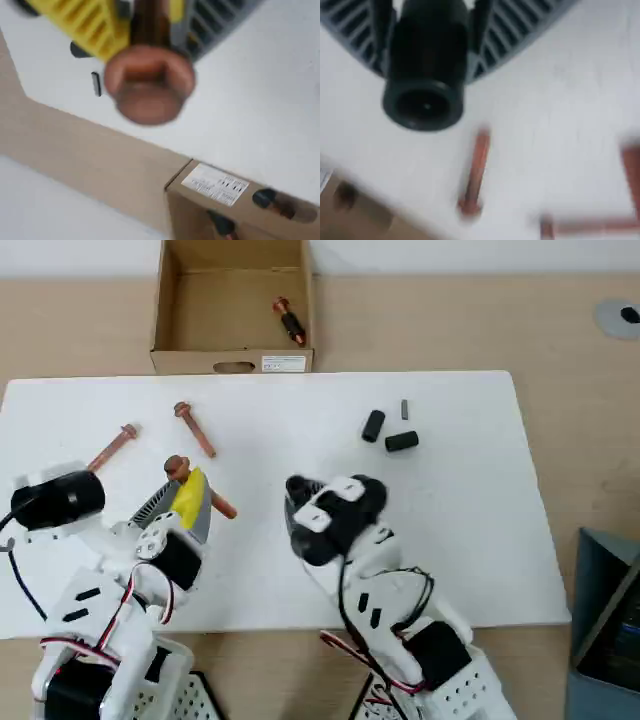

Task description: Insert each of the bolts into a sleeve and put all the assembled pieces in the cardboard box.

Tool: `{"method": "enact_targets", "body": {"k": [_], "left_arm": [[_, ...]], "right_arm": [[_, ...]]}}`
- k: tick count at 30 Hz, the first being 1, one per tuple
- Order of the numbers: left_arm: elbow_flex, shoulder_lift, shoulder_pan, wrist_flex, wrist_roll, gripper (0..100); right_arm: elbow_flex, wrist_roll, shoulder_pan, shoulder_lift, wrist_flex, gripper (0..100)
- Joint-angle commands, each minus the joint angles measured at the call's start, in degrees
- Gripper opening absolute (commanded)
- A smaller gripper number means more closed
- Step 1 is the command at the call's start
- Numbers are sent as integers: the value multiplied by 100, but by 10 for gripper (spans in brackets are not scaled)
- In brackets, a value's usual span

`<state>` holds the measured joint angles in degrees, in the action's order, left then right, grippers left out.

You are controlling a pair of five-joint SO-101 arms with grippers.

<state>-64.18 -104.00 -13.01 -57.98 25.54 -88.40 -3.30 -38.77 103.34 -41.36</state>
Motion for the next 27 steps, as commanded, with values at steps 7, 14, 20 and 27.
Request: {"method": "enact_targets", "body": {"k": [7,14,20,27], "left_arm": [[677,-31,-413,149,369,1],[475,-31,-686,158,343,1],[211,-40,-686,158,343,1],[-70,-40,-949,158,334,1]], "right_arm": [[-40,185,-725,910,-404,9],[-4,782,-1147,936,-378,9],[127,791,-1165,945,-378,9],[347,800,-1165,945,-404,9]]}}
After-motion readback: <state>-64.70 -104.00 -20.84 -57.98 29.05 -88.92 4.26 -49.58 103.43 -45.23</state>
